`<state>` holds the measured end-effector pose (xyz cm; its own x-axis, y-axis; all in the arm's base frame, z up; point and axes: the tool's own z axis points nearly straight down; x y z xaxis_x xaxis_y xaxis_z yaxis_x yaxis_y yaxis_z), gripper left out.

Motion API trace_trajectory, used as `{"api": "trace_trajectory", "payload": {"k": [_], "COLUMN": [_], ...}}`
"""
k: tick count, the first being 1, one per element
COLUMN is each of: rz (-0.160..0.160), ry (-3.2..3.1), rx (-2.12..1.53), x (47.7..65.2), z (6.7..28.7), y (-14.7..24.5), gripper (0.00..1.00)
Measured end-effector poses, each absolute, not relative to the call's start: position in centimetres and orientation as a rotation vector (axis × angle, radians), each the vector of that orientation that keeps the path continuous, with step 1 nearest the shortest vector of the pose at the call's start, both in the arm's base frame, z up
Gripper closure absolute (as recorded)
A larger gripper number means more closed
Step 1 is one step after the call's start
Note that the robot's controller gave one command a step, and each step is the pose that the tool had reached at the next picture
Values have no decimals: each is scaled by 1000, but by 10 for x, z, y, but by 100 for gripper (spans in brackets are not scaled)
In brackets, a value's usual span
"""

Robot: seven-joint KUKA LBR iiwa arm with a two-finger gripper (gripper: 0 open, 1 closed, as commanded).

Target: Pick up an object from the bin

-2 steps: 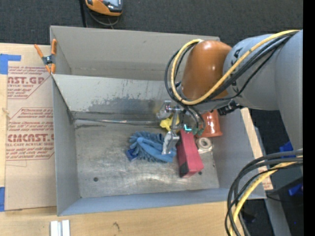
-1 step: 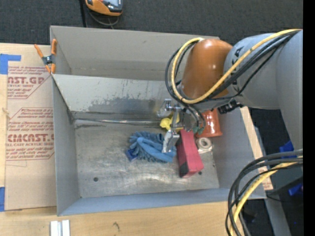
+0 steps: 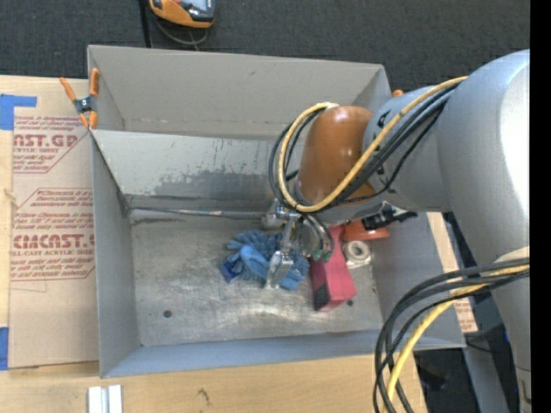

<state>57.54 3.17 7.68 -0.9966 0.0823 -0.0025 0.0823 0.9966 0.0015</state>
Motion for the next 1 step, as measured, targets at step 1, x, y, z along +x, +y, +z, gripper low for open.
{"api": "trace_trajectory", "payload": {"k": [1], "rz": [2], "ry": [3131], "rx": [138], "x": [578], "z": [84], "y": [31], "gripper": [0]}}
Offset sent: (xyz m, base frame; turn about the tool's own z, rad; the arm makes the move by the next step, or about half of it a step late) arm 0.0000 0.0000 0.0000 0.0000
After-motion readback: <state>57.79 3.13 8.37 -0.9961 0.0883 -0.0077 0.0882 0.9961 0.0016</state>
